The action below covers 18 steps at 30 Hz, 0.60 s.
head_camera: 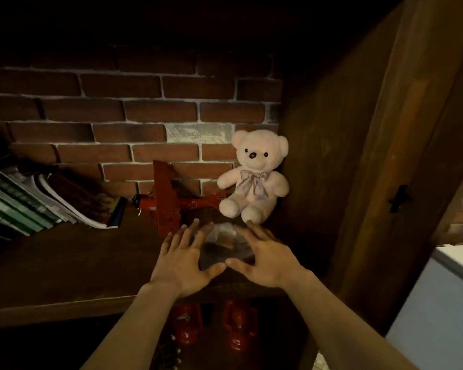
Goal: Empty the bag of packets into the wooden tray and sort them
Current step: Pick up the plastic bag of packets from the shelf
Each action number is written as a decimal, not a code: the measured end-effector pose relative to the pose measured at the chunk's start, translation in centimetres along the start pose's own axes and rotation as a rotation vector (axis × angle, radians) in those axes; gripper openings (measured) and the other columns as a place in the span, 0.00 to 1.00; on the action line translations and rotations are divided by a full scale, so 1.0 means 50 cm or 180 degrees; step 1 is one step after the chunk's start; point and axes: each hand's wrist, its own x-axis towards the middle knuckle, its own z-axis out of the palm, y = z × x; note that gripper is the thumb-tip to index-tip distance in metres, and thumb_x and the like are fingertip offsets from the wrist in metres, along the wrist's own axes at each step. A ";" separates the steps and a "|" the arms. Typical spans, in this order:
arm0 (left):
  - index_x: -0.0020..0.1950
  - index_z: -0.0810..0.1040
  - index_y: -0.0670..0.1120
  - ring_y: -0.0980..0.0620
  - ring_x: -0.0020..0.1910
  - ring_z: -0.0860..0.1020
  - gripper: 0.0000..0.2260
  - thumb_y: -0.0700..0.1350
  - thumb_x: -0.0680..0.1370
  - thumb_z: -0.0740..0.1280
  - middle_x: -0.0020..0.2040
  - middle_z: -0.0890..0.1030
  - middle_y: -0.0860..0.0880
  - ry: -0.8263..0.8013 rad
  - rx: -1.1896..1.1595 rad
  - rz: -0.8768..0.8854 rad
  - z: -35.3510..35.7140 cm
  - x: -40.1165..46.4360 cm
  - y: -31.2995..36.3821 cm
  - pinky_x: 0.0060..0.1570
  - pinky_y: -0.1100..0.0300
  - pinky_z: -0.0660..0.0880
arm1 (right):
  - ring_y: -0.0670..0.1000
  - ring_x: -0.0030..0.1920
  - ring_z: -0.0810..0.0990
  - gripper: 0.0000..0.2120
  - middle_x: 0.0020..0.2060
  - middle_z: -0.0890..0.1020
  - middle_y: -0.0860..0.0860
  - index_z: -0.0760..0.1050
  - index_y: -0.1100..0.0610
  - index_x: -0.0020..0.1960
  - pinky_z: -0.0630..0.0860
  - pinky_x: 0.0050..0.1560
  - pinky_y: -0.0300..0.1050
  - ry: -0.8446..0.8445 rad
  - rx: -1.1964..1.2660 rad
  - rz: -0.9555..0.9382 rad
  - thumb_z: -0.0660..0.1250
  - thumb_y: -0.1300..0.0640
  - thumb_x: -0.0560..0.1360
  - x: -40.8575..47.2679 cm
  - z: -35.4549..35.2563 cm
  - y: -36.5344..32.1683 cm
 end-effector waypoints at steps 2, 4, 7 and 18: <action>0.80 0.38 0.61 0.46 0.82 0.44 0.42 0.74 0.74 0.56 0.83 0.45 0.50 -0.0234 0.0069 0.0017 0.010 -0.003 -0.002 0.79 0.46 0.43 | 0.56 0.79 0.58 0.37 0.81 0.57 0.48 0.54 0.40 0.79 0.65 0.72 0.56 -0.0165 0.0123 -0.0006 0.61 0.29 0.75 0.002 0.016 0.007; 0.81 0.39 0.59 0.45 0.82 0.47 0.43 0.72 0.74 0.57 0.83 0.50 0.47 -0.0432 0.0092 -0.0082 0.022 -0.008 -0.004 0.79 0.46 0.44 | 0.55 0.76 0.64 0.34 0.78 0.63 0.47 0.59 0.40 0.77 0.69 0.70 0.55 -0.0291 0.0178 0.0003 0.62 0.31 0.75 -0.002 0.036 0.015; 0.81 0.43 0.57 0.43 0.81 0.51 0.42 0.70 0.75 0.60 0.82 0.54 0.47 -0.0587 0.0104 -0.0130 0.036 -0.011 0.001 0.79 0.45 0.47 | 0.53 0.72 0.70 0.33 0.73 0.69 0.47 0.64 0.43 0.76 0.72 0.68 0.53 -0.0340 0.0154 0.0009 0.66 0.34 0.74 -0.003 0.055 0.020; 0.67 0.61 0.59 0.49 0.69 0.72 0.23 0.60 0.76 0.66 0.67 0.76 0.54 -0.0262 -0.0122 -0.0007 0.021 -0.019 0.022 0.71 0.48 0.63 | 0.53 0.64 0.78 0.31 0.66 0.77 0.47 0.73 0.46 0.69 0.76 0.63 0.53 -0.0228 -0.0224 -0.0204 0.77 0.43 0.69 -0.012 0.041 0.017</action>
